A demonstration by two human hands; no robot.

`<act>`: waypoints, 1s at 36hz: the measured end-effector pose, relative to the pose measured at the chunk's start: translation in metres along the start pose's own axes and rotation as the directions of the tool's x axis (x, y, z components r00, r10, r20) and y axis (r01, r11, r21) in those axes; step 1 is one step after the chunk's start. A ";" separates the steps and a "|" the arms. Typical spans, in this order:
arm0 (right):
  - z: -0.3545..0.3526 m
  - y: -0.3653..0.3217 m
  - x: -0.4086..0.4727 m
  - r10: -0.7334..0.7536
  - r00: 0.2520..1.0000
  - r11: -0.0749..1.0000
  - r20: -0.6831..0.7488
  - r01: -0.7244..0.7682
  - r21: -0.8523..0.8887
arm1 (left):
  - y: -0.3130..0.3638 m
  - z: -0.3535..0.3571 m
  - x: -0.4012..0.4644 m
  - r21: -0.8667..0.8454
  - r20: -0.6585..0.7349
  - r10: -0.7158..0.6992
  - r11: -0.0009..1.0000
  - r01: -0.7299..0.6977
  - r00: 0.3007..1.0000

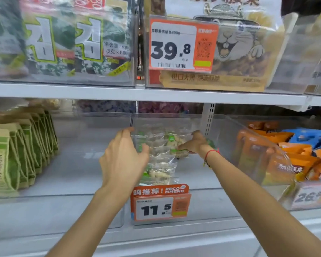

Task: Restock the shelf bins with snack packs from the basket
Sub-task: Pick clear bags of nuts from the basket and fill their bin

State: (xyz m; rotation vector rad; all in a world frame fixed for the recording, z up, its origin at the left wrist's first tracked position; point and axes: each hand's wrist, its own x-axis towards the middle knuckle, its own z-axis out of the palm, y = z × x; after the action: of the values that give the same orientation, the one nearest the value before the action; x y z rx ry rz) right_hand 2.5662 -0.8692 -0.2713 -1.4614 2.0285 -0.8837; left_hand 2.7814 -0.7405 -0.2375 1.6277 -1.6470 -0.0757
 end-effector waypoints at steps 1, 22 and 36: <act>0.001 0.001 -0.001 -0.041 0.999 0.999 -0.029 0.041 -0.009 | 0.000 0.000 0.000 -0.004 -0.001 -0.005 1.000 0.005 1.000; 0.021 -0.010 -0.013 -0.367 0.925 0.904 -0.102 0.328 -0.274 | 0.001 -0.001 -0.002 0.000 -0.017 0.001 1.000 -0.001 1.000; -0.029 -0.015 -0.057 -0.310 0.950 0.877 0.031 0.298 -0.378 | -0.001 -0.001 0.000 -0.032 0.012 0.008 0.999 -0.008 1.000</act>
State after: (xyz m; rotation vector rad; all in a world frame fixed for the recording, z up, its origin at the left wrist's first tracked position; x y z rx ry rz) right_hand 2.5729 -0.8115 -0.2402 -2.0345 2.1087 -0.6507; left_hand 2.7826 -0.7397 -0.2371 1.5993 -1.6533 -0.1077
